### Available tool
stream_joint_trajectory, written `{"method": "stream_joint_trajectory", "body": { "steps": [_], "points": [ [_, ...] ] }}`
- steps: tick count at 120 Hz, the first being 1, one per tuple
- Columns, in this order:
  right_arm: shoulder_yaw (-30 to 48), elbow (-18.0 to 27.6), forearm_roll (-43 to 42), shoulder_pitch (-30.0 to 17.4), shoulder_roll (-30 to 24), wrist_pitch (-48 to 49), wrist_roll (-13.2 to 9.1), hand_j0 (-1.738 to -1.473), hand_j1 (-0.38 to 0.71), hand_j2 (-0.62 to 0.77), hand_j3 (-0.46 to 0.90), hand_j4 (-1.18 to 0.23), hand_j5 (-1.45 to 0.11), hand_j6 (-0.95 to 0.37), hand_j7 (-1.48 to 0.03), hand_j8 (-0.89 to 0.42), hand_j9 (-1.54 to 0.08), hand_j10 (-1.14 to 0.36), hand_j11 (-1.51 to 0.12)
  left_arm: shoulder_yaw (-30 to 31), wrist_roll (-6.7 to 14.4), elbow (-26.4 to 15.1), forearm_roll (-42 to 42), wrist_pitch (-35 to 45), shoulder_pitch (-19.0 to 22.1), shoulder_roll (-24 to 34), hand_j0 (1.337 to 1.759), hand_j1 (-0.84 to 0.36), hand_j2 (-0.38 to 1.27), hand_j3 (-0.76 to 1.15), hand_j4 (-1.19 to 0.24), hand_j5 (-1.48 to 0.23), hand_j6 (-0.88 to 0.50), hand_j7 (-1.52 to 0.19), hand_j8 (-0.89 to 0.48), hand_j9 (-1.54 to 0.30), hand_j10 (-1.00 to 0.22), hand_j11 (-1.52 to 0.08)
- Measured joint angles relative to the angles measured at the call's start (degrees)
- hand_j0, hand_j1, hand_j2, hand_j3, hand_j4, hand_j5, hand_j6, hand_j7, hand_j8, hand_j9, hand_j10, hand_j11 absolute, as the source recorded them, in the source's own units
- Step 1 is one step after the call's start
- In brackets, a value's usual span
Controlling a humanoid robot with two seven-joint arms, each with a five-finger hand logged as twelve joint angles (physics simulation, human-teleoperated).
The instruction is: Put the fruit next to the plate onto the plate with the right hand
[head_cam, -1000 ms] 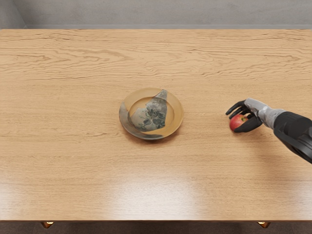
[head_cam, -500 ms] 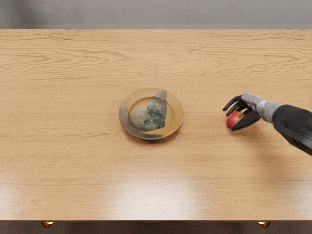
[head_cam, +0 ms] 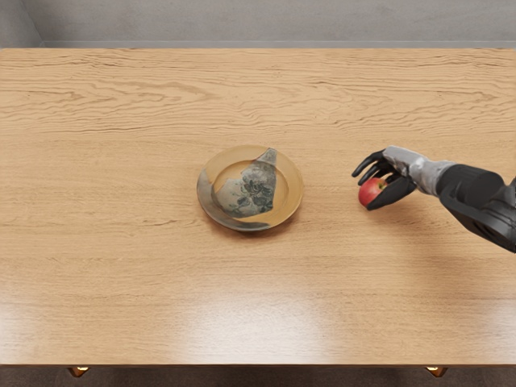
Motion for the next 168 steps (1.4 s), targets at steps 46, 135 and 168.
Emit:
{"method": "stream_joint_trajectory", "body": {
  "steps": [46,135,168],
  "points": [
    [0.46,0.06,0.01,1.75,3.10,0.03,-2.08,-1.657,0.24,0.09,0.00,-0.56,-0.76,-0.59,-0.74,-0.40,-0.76,-0.44,-0.75,0.00,0.00,0.00,0.00,0.00,0.00,0.00,1.658,0.34,0.00,0.00,-0.01,-0.01,-0.01,-0.01,-0.01,-0.01,-0.01,-0.01],
    [1.47,-0.07,-0.05,3.98,8.74,-0.68,-5.51,-1.657,0.24,0.07,0.00,-0.55,-0.74,-0.56,-0.73,-0.39,-0.74,-0.44,-0.73,0.01,0.00,0.00,0.00,0.00,0.00,0.00,1.658,0.34,0.00,0.00,-0.01,-0.01,-0.01,-0.01,-0.01,-0.01,-0.01,-0.01],
    [1.96,-0.09,-0.12,4.85,10.06,-0.75,-6.84,-1.657,0.24,0.05,0.00,-0.54,-0.72,-0.55,-0.71,-0.40,-0.73,-0.44,-0.72,0.01,0.00,0.00,0.00,0.00,0.00,0.00,1.658,0.34,0.00,0.00,-0.01,-0.01,-0.01,-0.01,-0.01,-0.01,-0.01,-0.01]
  ]
}}
